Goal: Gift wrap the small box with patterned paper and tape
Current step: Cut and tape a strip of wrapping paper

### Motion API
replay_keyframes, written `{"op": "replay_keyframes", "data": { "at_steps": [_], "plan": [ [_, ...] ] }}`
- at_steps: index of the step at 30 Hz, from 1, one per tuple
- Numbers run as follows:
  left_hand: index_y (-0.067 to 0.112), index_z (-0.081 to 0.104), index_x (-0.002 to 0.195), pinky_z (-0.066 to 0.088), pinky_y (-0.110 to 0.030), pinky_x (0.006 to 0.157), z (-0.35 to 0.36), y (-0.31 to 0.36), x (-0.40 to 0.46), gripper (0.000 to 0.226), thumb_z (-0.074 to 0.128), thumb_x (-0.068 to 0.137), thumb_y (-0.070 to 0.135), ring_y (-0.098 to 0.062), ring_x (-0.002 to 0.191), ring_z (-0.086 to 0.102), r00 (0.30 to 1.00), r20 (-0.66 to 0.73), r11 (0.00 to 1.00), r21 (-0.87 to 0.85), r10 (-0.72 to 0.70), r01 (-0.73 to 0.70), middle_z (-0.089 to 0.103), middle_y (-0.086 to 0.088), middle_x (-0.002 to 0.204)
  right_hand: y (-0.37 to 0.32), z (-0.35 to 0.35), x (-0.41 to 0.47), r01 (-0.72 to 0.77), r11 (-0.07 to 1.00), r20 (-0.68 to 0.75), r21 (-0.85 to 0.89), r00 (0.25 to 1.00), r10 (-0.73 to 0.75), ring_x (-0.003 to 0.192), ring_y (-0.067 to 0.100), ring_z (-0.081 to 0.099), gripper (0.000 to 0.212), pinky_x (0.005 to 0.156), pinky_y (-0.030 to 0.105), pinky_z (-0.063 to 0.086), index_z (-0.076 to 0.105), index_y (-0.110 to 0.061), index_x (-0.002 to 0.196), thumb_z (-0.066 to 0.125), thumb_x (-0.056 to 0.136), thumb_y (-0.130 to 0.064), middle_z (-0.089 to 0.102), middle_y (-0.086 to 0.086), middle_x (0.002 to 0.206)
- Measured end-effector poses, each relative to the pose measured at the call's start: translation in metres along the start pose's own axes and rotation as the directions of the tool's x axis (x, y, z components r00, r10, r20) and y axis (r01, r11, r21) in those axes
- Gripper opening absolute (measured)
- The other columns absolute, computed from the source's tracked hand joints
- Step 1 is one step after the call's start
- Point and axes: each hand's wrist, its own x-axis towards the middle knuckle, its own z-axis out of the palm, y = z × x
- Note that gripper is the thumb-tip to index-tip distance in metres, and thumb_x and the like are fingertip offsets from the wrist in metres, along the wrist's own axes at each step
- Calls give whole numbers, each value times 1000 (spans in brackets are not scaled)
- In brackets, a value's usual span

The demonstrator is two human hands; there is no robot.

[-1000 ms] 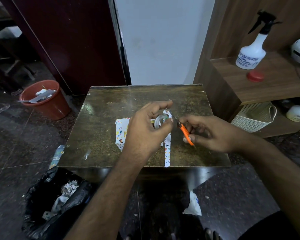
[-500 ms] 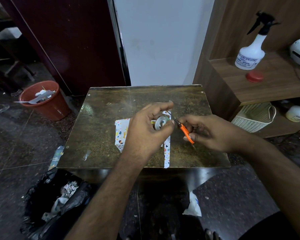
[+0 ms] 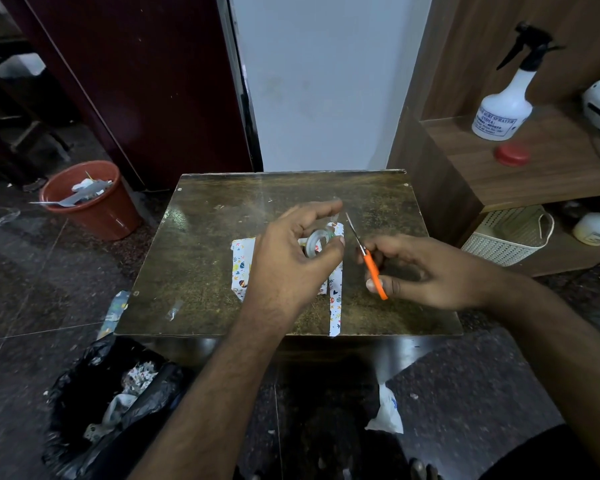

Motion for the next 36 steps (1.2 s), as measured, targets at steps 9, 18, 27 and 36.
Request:
{"op": "replay_keyframes", "data": {
  "at_steps": [9,18,27,36],
  "plan": [
    [21,74,123,54,-18,74,2,2,1,40,76,89,0,-1,88,71,997,39,977,-199,-68,75,78,2,113,5,2,4,-207,960,-204,-187,964,169,85,11,66,38,82,45,54,51,-32,126,70,94,-38,67,-13,90],
    [11,72,125,56,-20,83,0,2,4,39,75,88,-3,-13,98,72,993,13,904,-411,-121,116,80,6,107,-24,30,34,-437,637,-367,-635,896,249,108,26,65,32,87,37,43,56,-37,127,59,96,-45,72,-2,108],
    [11,71,127,57,-23,87,-3,5,1,42,76,88,-3,-10,93,71,992,8,910,-397,-126,119,78,10,102,-26,42,36,-404,585,-286,-703,914,287,125,25,45,39,93,38,46,54,-29,141,50,103,-20,46,3,127],
    [13,68,133,60,-27,87,-2,5,0,50,77,87,-4,-11,98,74,996,48,947,-309,-75,87,78,10,110,-31,34,35,-166,982,-570,92,800,189,75,17,62,34,65,38,48,65,-27,81,52,105,-47,61,-3,77]
  ]
}}
